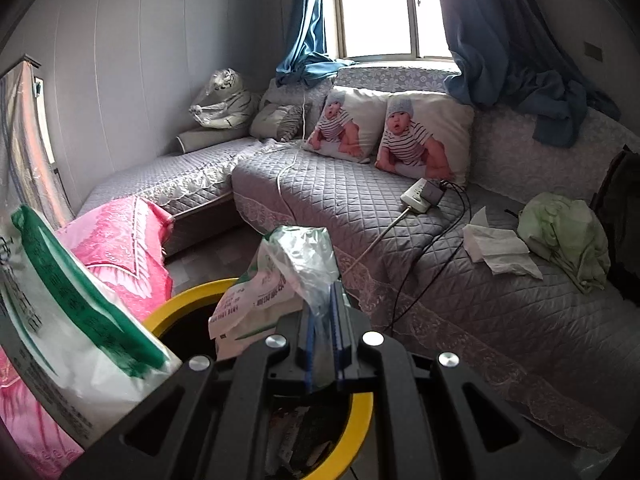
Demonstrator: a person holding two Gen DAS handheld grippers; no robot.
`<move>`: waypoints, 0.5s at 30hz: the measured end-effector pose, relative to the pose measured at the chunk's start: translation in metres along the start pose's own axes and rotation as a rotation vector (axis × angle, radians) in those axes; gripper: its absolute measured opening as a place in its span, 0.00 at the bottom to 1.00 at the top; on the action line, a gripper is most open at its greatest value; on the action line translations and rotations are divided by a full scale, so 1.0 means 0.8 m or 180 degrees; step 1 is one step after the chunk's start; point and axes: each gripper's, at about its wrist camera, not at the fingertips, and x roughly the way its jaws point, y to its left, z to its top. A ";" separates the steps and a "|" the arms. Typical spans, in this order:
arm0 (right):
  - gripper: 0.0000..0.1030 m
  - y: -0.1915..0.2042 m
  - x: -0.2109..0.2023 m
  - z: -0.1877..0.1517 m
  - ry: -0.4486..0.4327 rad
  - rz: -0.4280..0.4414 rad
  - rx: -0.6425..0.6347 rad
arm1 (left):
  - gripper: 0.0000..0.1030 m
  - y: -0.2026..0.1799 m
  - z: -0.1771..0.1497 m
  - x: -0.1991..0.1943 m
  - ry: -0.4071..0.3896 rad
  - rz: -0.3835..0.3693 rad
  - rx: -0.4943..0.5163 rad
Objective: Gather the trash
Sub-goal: 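Carry both white-green packets over the bin and open both tools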
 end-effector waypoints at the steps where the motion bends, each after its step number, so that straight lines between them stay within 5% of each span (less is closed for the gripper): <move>1: 0.07 0.000 0.002 0.001 0.0001 -0.0019 -0.0010 | 0.09 -0.001 -0.002 0.003 0.0019 0.0001 -0.0016; 5: 0.16 0.004 0.005 0.005 -0.0034 -0.0183 -0.0081 | 0.16 0.015 -0.011 0.015 0.0128 -0.0067 -0.0207; 9: 0.33 -0.003 0.005 0.008 -0.0044 -0.0346 -0.0025 | 0.48 0.041 -0.020 0.012 0.0127 -0.0020 -0.0461; 12: 0.59 -0.010 0.000 0.007 -0.0101 -0.0357 0.0065 | 0.63 0.059 -0.028 0.008 0.0106 0.0046 -0.0606; 15: 0.63 -0.009 -0.010 0.008 -0.0208 -0.0261 0.0075 | 0.64 0.083 -0.032 0.008 0.0135 0.0026 -0.0786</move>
